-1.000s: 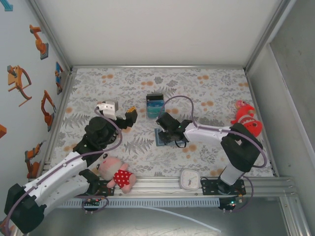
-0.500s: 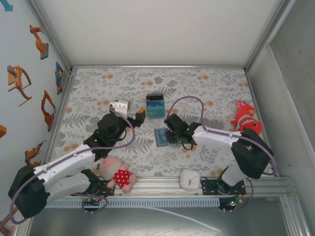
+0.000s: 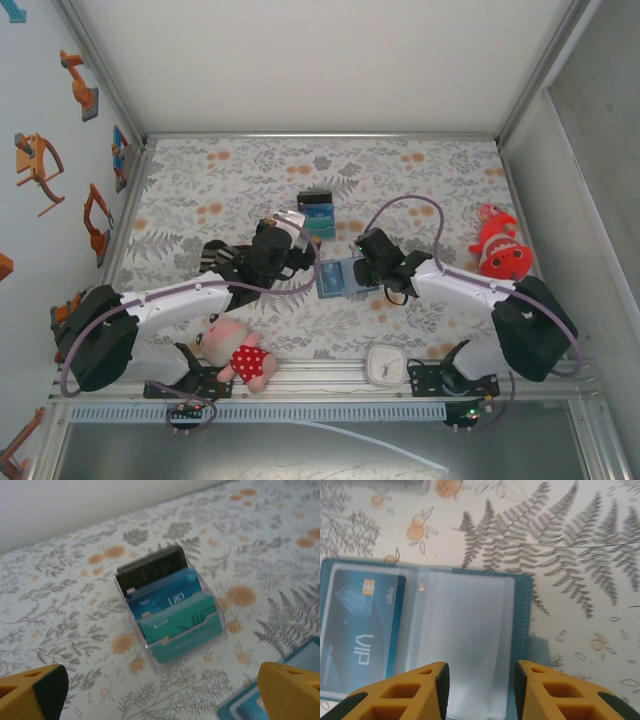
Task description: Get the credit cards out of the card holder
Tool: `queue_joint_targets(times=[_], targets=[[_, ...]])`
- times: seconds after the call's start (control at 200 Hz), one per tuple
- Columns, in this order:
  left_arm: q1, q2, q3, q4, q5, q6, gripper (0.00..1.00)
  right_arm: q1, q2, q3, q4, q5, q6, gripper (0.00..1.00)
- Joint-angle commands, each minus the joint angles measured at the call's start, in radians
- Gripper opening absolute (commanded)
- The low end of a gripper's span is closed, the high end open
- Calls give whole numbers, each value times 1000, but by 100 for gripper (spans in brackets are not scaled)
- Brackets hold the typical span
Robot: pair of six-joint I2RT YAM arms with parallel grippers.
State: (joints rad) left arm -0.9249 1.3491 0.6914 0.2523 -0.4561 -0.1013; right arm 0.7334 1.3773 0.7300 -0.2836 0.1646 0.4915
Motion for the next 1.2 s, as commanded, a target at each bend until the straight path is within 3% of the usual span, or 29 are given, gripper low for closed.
queue_joint_targets(times=[0.0,0.295,0.451,0.681,0.997,1.197], targets=[[-16,30,21,-72,-4,-34,97,-36,-76,-13,-28,35,45,39],[-49,155,1,-99,92,-92,97,-74,-161,40,-47,-118,60,37],[-56,215,-2,-56,132,-98,97,-78,-100,79,-32,-228,86,30],[-57,262,1,-58,137,-95,97,-101,12,93,24,-412,118,27],[-58,292,10,-78,134,-89,97,-138,137,80,130,-543,176,19],[-58,308,19,-100,132,-89,97,-168,199,53,202,-608,214,18]])
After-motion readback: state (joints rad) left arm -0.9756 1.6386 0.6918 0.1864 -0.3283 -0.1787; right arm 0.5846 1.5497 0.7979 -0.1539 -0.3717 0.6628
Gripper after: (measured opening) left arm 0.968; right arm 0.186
